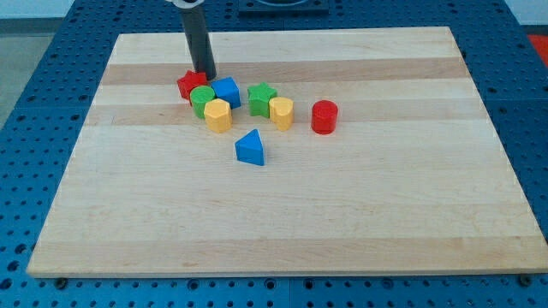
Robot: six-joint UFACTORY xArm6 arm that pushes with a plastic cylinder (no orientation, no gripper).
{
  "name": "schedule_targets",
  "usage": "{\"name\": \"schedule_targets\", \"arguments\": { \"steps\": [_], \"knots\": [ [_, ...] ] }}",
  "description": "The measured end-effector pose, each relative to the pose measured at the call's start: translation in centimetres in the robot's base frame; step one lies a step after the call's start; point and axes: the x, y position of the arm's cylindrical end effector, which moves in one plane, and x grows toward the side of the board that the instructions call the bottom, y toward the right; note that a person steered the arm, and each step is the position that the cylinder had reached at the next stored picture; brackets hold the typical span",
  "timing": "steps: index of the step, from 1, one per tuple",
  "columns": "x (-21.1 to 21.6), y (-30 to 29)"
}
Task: Push the blue triangle into the yellow hexagon
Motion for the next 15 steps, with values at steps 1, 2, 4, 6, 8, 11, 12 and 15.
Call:
{"name": "schedule_targets", "arguments": {
  "steps": [1,2,4,6,8,11,12,15],
  "knots": [
    [-1.0,0.4],
    [-1.7,-2.3],
    [-0.3,-16.6],
    [3.2,-17.0],
    [15.6,-14.3],
    [19.3,2.1],
    [18.7,5.5],
    [16.6,12.6]
  ]
}}
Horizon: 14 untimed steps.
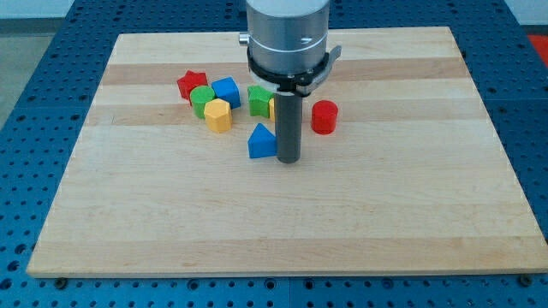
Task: Push the blue triangle into the yellow hexagon
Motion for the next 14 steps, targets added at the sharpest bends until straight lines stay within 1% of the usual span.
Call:
{"name": "schedule_targets", "arguments": {
  "steps": [1,2,3,4,6,7,12,13,14],
  "knots": [
    [0.7,-0.8],
    [2.8,-2.1],
    [3.0,-2.9],
    [1.6,-2.9],
    [1.1,-5.2],
    [0.9,-5.4],
    [-8.2,-4.0],
    [-9.7,-4.0],
    [-9.7,-4.3]
  ]
}}
